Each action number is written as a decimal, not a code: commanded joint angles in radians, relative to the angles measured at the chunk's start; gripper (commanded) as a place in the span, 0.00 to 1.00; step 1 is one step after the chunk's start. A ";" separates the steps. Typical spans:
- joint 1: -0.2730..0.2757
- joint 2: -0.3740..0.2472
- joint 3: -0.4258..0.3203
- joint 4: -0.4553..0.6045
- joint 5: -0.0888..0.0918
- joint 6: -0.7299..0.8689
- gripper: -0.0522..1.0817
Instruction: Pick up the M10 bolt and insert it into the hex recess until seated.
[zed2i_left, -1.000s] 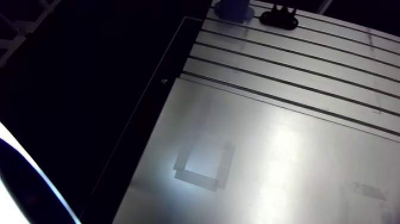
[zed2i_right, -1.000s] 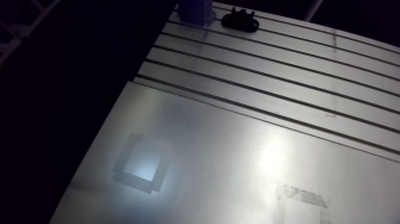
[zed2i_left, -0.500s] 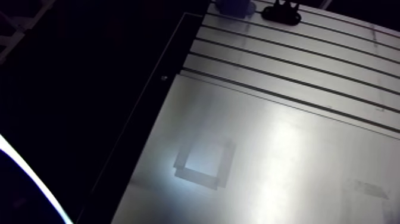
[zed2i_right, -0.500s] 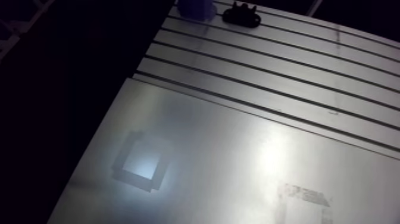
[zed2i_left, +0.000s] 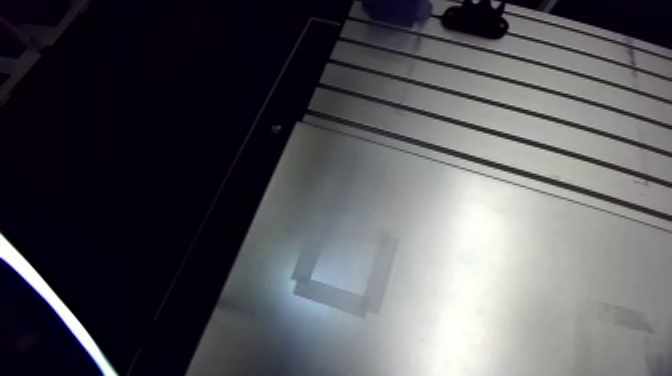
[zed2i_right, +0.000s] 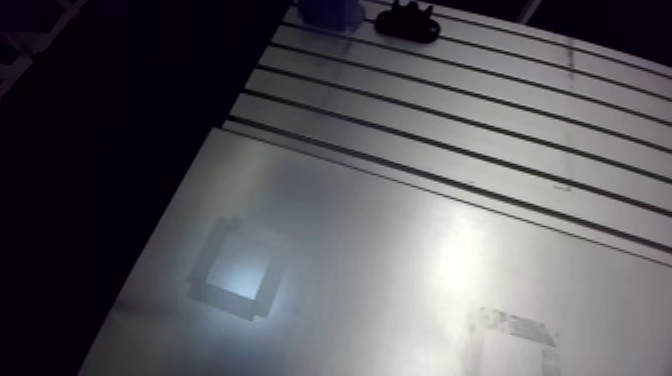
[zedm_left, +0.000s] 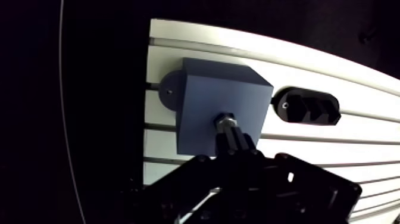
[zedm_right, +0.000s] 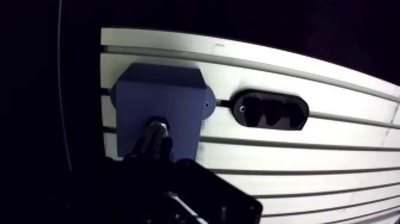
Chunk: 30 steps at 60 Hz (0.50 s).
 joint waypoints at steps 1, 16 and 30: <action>0.001 0.004 -0.002 0.000 -0.001 -0.001 1.00; 0.001 0.006 -0.003 0.000 -0.001 -0.001 1.00; 0.001 0.007 0.000 -0.001 -0.001 -0.001 1.00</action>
